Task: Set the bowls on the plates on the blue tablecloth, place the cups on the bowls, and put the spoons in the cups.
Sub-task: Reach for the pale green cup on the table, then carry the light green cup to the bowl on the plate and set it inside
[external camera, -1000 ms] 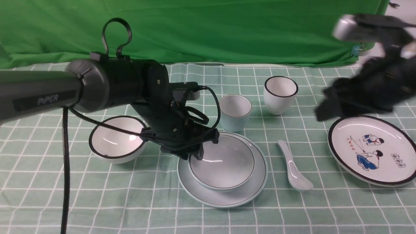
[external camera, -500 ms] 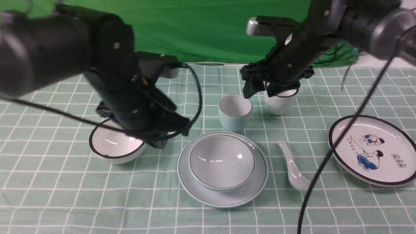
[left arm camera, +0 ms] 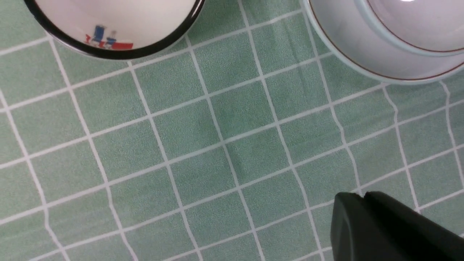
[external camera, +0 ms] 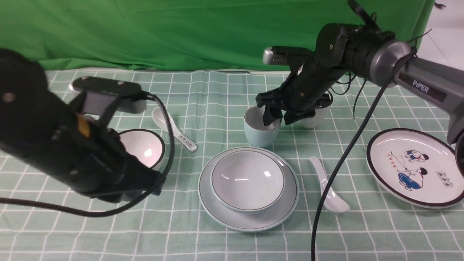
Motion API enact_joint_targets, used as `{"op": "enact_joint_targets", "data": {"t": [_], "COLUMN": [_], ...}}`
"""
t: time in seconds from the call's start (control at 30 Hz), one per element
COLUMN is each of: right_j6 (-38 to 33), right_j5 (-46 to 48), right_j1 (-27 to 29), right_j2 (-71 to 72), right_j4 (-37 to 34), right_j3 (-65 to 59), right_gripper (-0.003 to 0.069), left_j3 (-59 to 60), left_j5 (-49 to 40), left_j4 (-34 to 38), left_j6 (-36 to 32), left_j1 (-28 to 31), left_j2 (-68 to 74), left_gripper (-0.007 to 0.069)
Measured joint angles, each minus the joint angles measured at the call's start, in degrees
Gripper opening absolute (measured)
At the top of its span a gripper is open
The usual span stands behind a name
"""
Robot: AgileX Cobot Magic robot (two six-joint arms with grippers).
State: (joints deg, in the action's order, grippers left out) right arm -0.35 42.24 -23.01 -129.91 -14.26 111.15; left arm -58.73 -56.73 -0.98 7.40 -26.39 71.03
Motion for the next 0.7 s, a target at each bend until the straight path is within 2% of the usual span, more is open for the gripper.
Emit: {"op": "enact_joint_targets", "data": {"t": [0.03, 0.07, 0.1, 0.3, 0.6, 0.7], "right_j6": [-0.1, -0.1, -0.1, -1.1, -3.9, -4.6], "right_j5": [0.0, 0.0, 0.2, 3.6, 17.6, 20.0], "right_j1": [0.0, 0.0, 0.0, 0.0, -0.1, -1.1], "right_j2": [0.0, 0.1, 0.2, 5.9, 21.4, 25.6], "right_j4": [0.0, -0.1, 0.1, 0.9, 1.9, 2.5], "right_j3": [0.0, 0.0, 0.0, 0.0, 0.1, -4.2], "right_gripper": [0.0269, 0.0162, 0.0100, 0.0094, 0.0094, 0.0094], "left_j3": [0.1, 0.1, 0.2, 0.3, 0.4, 2.6], "left_j5": [0.1, 0.1, 0.1, 0.2, 0.0, 1.3], "left_j4": [0.3, 0.6, 0.6, 0.6, 1.0, 1.3], "left_j6": [0.3, 0.5, 0.5, 0.5, 3.3, 3.7], "left_j1": [0.0, 0.0, 0.0, 0.0, 0.0, 0.0], "left_j2": [-0.7, -1.8, -2.6, -3.8, -4.1, -5.7], "left_gripper": [0.0008, 0.0008, 0.0008, 0.0008, 0.0008, 0.0008]}}
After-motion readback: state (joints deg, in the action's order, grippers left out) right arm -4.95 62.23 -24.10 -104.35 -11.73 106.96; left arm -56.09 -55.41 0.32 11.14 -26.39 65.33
